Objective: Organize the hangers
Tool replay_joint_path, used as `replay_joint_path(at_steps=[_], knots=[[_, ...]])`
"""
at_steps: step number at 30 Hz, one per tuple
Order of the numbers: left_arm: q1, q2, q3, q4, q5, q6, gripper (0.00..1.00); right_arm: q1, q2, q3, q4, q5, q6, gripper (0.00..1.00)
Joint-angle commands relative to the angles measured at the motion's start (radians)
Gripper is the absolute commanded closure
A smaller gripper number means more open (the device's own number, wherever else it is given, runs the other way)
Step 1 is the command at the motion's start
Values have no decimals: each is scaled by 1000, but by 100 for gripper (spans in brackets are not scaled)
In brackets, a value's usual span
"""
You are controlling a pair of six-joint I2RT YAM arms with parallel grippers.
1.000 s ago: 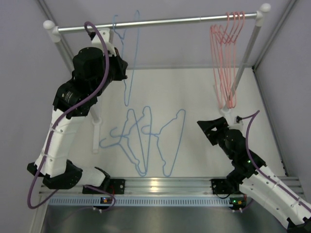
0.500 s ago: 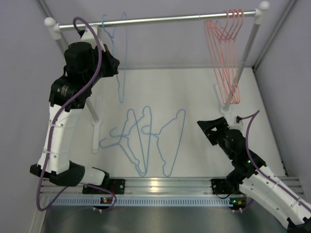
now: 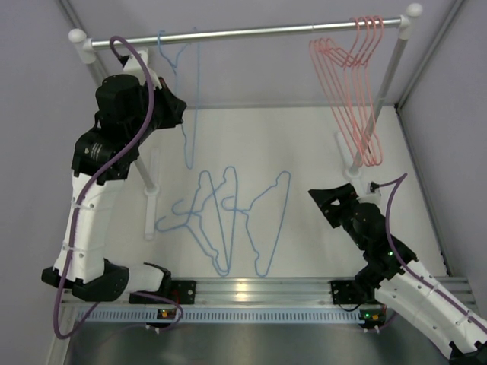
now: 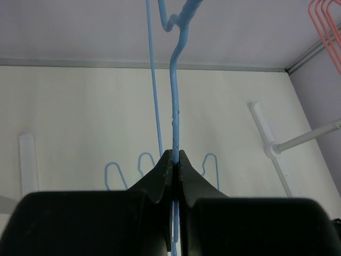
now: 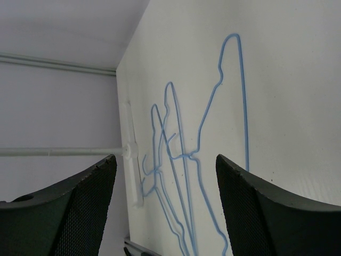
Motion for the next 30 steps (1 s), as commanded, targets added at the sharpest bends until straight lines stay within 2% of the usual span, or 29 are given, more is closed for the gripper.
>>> replay_joint_path(at_steps=[1, 4, 5, 8, 9, 12, 16, 23, 30], knots=[[9, -40, -23, 4, 5, -17, 96, 13, -3, 44, -14, -3, -14, 27], [8, -58, -43, 4, -1, -15, 89, 13, 0, 44, -14, -2, -12, 27], [9, -67, -46, 4, -2, -14, 80, 13, 0, 44, -14, -3, -14, 27], [8, -81, -61, 4, -7, -10, 71, 13, -3, 42, -14, -5, -14, 27], [8, -92, -64, 4, -9, -10, 64, 15, -2, 41, -14, -5, -14, 27], [8, -112, -67, 4, -16, -7, 52, 13, -2, 39, -19, -2, -17, 27], [8, -141, -76, 4, -36, -3, 43, 13, -2, 38, -19, 0, -20, 27], [8, -212, -133, 4, -27, 2, 38, 13, 2, 29, -19, 0, -23, 27], [8, -284, -136, 4, 36, 8, 37, 13, -11, 7, -19, 4, -23, 27]])
